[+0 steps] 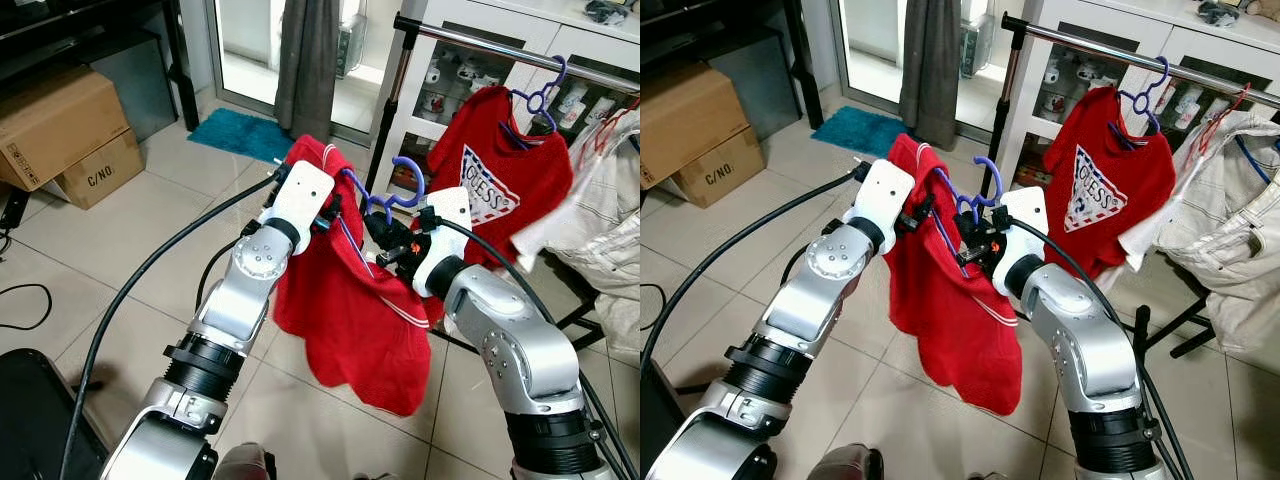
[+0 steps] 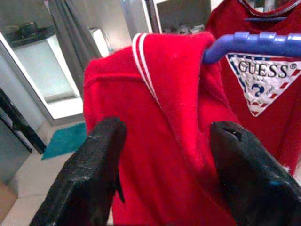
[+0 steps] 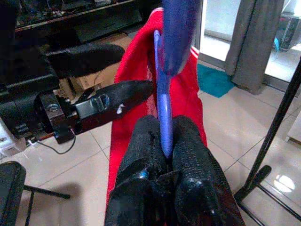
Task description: Hang hanger
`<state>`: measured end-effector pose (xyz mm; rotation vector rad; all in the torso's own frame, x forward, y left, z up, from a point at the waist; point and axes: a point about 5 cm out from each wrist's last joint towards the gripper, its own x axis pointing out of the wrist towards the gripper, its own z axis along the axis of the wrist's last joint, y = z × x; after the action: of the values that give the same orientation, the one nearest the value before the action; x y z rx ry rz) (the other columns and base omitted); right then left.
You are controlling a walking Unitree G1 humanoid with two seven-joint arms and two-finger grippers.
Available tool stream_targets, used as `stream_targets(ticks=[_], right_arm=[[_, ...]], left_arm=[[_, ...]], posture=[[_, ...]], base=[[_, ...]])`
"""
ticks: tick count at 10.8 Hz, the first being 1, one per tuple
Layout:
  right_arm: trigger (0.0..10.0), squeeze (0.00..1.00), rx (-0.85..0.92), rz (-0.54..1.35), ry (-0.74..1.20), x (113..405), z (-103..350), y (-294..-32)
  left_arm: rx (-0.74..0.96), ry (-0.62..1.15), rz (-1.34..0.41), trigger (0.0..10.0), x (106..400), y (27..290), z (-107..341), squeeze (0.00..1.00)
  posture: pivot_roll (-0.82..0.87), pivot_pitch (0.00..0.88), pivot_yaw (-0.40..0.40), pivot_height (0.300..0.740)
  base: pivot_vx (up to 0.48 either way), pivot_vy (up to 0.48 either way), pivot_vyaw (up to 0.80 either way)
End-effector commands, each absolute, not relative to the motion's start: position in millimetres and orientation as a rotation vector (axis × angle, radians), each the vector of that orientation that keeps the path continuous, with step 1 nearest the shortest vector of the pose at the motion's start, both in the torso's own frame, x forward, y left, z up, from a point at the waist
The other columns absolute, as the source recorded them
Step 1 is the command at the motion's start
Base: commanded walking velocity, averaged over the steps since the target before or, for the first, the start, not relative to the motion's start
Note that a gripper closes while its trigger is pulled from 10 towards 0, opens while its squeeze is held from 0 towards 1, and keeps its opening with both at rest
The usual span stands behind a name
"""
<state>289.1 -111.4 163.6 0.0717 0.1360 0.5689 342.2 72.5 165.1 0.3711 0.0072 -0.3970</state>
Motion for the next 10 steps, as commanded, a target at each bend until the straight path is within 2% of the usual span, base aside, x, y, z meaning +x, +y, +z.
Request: stream_targets(ticks=[1,10], right_arm=[[0.0,0.0,0.078,0.555,0.059,294.3,179.4,-116.4],[0.0,0.0,0.077,0.57,0.041,294.6,186.0,-117.9]], left_arm=[[0.353,0.01,-0.405,0.0,344.1,69.8,168.1,0.0],[0.308,0.043,-0.436,0.0,352.3,76.2,164.2,0.0]], posture=[[0.1,0.0,-0.069,0.74],[0.09,0.0,-0.057,0.74]], base=[[0.0,0.0,0.0],[0.0,0.0,0.0]])
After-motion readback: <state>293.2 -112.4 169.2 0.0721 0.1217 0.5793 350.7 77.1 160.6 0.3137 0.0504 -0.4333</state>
